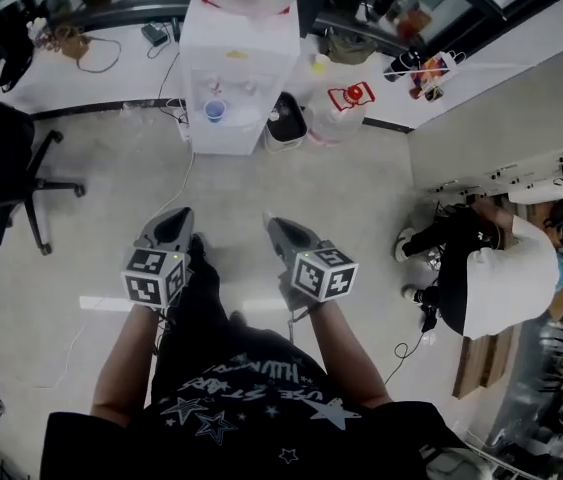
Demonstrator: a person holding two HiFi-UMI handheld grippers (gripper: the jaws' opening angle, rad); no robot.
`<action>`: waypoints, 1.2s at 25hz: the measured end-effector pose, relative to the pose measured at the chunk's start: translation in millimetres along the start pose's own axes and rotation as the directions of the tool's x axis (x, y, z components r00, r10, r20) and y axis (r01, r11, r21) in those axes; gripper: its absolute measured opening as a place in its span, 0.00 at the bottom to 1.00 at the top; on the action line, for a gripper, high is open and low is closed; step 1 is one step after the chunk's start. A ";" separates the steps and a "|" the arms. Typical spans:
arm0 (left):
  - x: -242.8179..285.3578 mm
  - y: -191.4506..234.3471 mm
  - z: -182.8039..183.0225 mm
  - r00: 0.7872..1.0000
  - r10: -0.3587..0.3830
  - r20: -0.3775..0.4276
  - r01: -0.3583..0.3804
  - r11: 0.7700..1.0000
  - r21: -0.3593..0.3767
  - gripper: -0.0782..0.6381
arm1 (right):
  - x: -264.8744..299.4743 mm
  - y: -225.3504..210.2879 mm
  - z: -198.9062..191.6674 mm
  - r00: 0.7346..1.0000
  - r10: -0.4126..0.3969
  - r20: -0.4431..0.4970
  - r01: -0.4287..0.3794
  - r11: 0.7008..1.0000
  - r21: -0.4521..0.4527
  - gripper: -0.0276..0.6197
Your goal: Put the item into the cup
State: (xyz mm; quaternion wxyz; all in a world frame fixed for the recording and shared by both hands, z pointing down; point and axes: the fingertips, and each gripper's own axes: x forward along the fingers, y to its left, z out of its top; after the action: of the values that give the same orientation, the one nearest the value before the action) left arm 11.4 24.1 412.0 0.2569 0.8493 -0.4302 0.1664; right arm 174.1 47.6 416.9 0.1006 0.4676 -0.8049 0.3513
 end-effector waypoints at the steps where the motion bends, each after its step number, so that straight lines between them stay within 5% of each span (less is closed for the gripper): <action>1: 7.7 6.0 6.2 1.000 -0.007 -0.007 0.007 1.000 0.009 0.12 | 8.9 -2.0 5.7 1.000 -0.004 -0.002 0.004 1.000 0.005 0.05; 8: 50.2 45.7 44.7 0.998 -0.052 -0.036 0.054 0.997 0.062 0.12 | 71.8 -10.9 37.5 0.999 -0.026 -0.031 0.026 0.999 0.025 0.05; 14: 83.1 94.8 51.1 0.996 -0.064 -0.063 0.066 0.997 0.032 0.12 | 132.6 -16.5 50.0 0.995 -0.049 -0.090 0.051 0.999 0.016 0.05; 30: 153.3 176.3 27.9 0.984 -0.106 -0.141 0.099 0.994 -0.055 0.12 | 259.6 -36.0 54.3 0.984 -0.101 -0.148 0.104 0.994 0.015 0.05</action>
State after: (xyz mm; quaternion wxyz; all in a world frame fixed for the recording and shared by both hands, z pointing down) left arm -42.7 -178.9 518.2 0.3158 0.8497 -0.3700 0.2033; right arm 71.9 -176.7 521.4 0.1723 0.4823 -0.7661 0.3882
